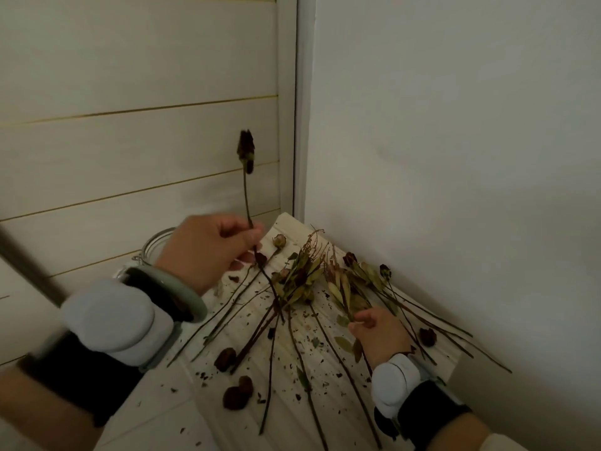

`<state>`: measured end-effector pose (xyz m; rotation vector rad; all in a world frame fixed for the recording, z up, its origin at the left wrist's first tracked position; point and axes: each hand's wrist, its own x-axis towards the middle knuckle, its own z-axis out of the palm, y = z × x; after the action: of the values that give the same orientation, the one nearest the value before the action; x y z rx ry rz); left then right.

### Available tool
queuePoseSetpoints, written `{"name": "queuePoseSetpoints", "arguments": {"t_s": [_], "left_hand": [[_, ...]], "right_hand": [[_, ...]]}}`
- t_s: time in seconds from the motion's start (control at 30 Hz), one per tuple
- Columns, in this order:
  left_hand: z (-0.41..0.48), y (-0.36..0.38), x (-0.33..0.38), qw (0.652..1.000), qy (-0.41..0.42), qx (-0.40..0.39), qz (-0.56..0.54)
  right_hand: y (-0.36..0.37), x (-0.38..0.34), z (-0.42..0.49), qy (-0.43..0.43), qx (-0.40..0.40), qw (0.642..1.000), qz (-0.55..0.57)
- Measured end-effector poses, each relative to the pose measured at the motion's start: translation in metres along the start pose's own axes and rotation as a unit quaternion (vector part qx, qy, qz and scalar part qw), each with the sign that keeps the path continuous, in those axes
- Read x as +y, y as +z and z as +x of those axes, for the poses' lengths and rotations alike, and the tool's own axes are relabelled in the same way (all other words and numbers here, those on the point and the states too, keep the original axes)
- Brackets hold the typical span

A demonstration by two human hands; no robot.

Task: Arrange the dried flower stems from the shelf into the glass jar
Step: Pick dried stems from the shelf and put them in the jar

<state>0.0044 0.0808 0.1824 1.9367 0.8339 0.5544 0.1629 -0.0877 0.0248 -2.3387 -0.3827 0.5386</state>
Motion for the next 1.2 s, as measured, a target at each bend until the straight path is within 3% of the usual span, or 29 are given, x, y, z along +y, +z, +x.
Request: {"name": "queuePoseSetpoints", "arguments": {"t_s": [0.17, 0.37, 0.67, 1.0, 1.2], "left_hand": [[0.014, -0.038, 0.017, 0.996, 0.05, 0.068, -0.022], [0.023, -0.075, 0.017, 0.99, 0.065, 0.12, -0.03], [0.032, -0.122, 0.005, 0.983, 0.065, 0.17, 0.006], [0.032, -0.135, -0.024, 0.979, 0.029, 0.195, 0.043], [0.041, -0.117, -0.063, 0.982, -0.031, 0.162, 0.09]], "right_hand": [[0.01, -0.004, -0.001, 0.009, -0.023, 0.997, -0.068], [0.006, -0.036, -0.012, -0.103, -0.025, 0.987, -0.119], [0.012, -0.121, -0.043, -0.245, -0.003, 0.969, -0.035], [0.03, -0.15, -0.053, -0.281, -0.023, 0.959, -0.017], [0.042, -0.155, -0.052, -0.278, -0.023, 0.96, -0.022]]}}
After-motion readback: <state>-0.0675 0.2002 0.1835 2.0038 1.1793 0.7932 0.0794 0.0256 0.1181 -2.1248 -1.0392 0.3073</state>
